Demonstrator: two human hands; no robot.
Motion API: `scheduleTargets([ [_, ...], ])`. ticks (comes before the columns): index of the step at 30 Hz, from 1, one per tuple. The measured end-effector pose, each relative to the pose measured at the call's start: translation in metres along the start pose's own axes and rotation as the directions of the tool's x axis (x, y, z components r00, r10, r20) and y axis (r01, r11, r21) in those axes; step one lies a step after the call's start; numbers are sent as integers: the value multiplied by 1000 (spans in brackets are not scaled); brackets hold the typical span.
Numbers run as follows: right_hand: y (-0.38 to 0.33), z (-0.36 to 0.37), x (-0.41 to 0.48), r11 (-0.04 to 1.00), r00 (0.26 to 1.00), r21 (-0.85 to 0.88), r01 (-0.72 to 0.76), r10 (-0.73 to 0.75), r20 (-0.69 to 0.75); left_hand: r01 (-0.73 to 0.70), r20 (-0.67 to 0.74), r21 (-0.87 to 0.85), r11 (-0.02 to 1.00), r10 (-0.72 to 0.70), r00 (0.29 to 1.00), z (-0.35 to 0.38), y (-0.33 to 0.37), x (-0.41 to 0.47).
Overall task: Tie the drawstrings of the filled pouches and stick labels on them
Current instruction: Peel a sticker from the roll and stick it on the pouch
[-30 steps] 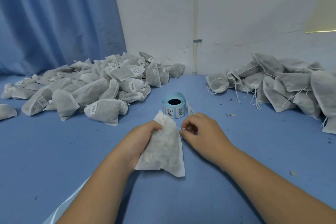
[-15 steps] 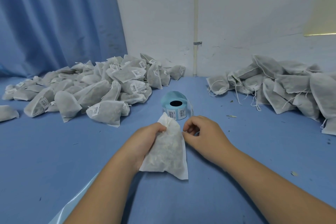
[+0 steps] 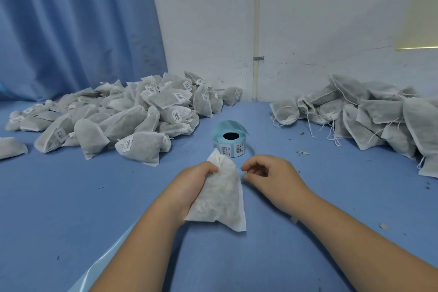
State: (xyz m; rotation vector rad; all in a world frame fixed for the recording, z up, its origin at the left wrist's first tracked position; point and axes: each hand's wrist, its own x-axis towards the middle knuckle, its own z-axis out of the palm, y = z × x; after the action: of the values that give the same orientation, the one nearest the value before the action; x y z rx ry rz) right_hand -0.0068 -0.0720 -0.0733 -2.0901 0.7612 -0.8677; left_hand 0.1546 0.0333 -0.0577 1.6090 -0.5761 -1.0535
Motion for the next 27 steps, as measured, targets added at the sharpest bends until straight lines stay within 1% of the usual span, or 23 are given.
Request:
scheduleTargets([
  [3,-1,2,-1,999,999,-42,23,-24,-25,0,17,-25,1000,1,1000,0,0,-1],
  [6,-4,3,-3,999,998,-31,22,-23,-50,-7,18,-30,1000,8,1000,0,0,-1],
  [8,-4,3,-3,999,999,-31,-7,6,-51,-15,10,-19,1000,15,1000,0,1,-1],
  [12,-6,-1,-7,990,995,-112,-86,80,-58,-46,-27,27,999,47,999,3,1,-3],
  [18,-13,-19,-29,976,977,-100,-194,182,-116,-67,-61,68,995,71,996,6,3,-9],
  [21,-15,-34,-45,967,963,-65,-247,238,-127,-135,-116,113,984,148,982,10,4,-14],
  [24,-19,-47,-57,971,961,-13,-240,235,-146,-246,-179,157,957,272,945,17,5,-20],
  [27,-28,-55,-66,970,964,98,-221,232,-127,-308,-168,144,940,330,929,27,3,-29],
])
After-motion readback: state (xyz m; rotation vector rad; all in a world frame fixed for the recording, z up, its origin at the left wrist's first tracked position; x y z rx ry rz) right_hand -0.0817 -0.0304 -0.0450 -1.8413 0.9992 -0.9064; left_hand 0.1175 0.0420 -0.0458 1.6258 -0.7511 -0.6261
